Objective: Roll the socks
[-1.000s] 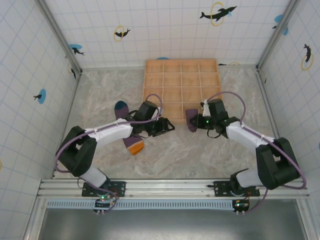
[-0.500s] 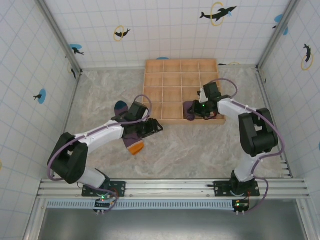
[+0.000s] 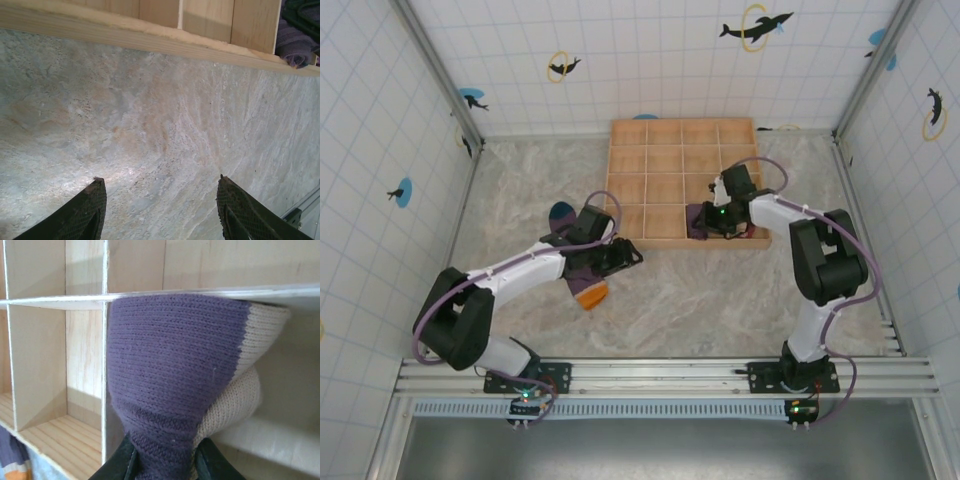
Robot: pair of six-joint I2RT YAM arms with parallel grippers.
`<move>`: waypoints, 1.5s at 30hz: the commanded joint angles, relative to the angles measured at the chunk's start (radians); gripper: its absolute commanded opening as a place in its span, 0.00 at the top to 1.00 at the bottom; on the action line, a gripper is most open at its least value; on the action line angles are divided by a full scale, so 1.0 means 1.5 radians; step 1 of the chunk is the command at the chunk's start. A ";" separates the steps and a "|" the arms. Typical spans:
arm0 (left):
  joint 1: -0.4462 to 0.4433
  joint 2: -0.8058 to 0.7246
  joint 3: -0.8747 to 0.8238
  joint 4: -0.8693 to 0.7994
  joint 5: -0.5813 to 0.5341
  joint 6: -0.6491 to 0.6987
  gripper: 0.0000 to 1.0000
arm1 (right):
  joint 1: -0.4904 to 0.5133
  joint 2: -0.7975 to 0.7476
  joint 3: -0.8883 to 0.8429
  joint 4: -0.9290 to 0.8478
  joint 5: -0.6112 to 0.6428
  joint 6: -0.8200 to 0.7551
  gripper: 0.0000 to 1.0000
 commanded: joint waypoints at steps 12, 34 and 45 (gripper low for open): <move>0.013 -0.015 -0.022 -0.003 -0.021 0.021 0.41 | 0.051 -0.045 -0.178 0.254 0.077 -0.061 0.89; 0.075 -0.010 -0.024 -0.063 -0.056 0.054 0.43 | 0.027 0.001 -0.112 0.050 -0.024 -0.029 0.45; 0.115 -0.001 -0.047 -0.090 -0.078 0.084 0.48 | 0.061 -0.129 -0.040 0.018 0.003 -0.065 0.05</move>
